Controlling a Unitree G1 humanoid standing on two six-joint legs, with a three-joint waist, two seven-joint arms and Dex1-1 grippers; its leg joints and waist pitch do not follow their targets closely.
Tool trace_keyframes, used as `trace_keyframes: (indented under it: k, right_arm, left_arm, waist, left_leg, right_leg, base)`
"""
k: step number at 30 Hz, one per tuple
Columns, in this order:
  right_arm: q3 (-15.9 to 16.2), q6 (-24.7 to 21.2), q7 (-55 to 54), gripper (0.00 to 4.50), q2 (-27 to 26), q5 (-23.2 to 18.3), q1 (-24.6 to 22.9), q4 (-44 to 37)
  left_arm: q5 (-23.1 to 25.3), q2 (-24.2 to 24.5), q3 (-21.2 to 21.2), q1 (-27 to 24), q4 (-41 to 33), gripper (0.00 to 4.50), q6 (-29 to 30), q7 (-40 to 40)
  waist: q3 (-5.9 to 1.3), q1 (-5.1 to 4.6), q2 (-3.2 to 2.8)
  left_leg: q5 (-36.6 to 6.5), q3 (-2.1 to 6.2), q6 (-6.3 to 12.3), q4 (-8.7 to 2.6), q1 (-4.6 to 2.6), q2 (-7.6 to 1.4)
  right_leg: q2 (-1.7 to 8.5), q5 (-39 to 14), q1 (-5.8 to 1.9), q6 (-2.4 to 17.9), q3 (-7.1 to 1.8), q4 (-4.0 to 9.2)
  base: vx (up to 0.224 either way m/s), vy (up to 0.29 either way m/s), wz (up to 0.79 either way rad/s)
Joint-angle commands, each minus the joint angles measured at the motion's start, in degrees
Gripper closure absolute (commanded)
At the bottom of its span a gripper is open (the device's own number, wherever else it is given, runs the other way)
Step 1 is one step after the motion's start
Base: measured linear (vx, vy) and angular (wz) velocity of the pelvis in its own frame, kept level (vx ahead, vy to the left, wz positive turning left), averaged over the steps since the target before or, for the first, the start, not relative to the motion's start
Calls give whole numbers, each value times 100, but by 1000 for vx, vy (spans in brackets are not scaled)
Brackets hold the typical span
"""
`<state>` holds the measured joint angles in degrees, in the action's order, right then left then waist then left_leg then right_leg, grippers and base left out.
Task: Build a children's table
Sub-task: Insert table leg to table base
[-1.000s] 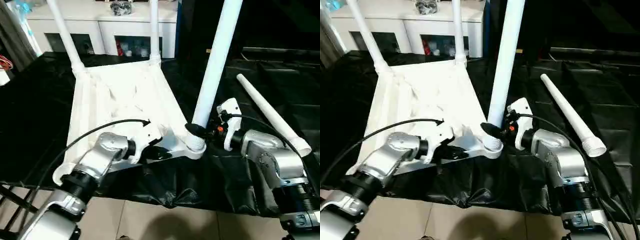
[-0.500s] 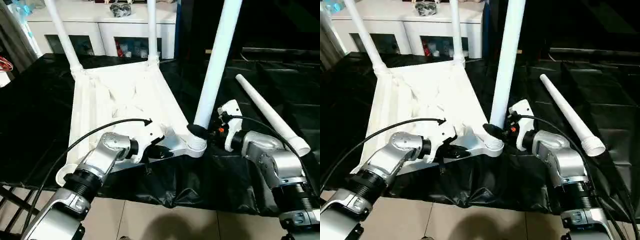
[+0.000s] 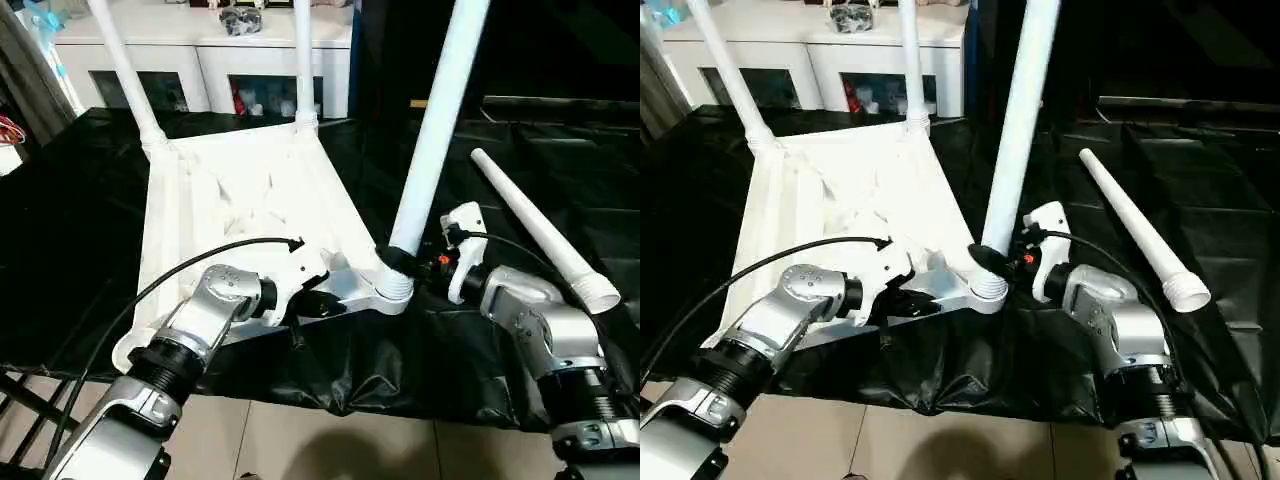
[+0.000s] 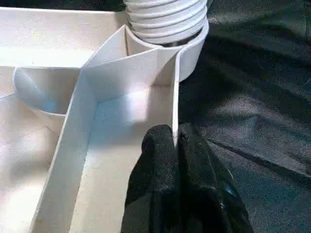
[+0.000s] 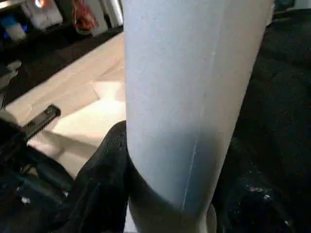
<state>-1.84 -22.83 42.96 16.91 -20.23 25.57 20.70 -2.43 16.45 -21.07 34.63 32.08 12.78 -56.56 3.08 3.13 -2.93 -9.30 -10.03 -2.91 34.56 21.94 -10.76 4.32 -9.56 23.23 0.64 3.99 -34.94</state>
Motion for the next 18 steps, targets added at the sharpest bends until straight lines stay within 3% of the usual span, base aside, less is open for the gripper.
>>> trace_keyframes:
  k: [1,3,9,14,15,18]
  right_arm:
    - [-126,47,-173,262,-19,63,-115,222]
    - [-179,50,-148,262,-96,-35,-93,174]
    - [-67,72,-84,263,-171,-46,-75,123]
    - [10,27,39,263,-199,-89,-97,-37]
    - [44,-7,95,263,-201,-114,-118,-143]
    - [63,-53,136,263,-211,-168,-139,-286]
  left_arm:
    - [22,5,215,122,54,450,-49,120]
    - [30,1,223,150,96,450,-70,135]
    - [41,2,228,181,154,450,-117,154]
    - [43,3,239,187,168,450,-130,161]
    - [47,5,244,176,159,450,-133,165]
    - [48,9,249,158,144,450,-135,164]
  waist:
    - [-394,-4,12]
    - [-395,-11,-15]
    - [-391,-33,15]
    - [-378,-50,-1]
    - [-375,-58,52]
    - [-374,-50,27]
  left_leg:
    - [-1808,85,78,-411,-103,-164]
    - [-1858,88,72,-414,-112,-164]
    - [-1895,89,73,-422,-103,-165]
    - [-1968,94,70,-429,-102,-161]
    - [-1967,85,88,-426,-101,-158]
    - [-1920,95,110,-432,-98,-164]
  right_leg:
    - [352,-2144,-275,980,-209,555]
    - [345,-2153,-271,978,-206,557]
    - [348,-2197,-269,974,-206,564]
    - [353,-2389,-259,918,-203,581]
    - [350,-2445,-255,888,-204,597]
    - [357,-2524,-254,843,-206,593]
  base:
    - [0,0,0]
    - [0,0,0]
    - [0,0,0]
    - [0,0,0]
    - [0,0,0]
    - [0,0,0]
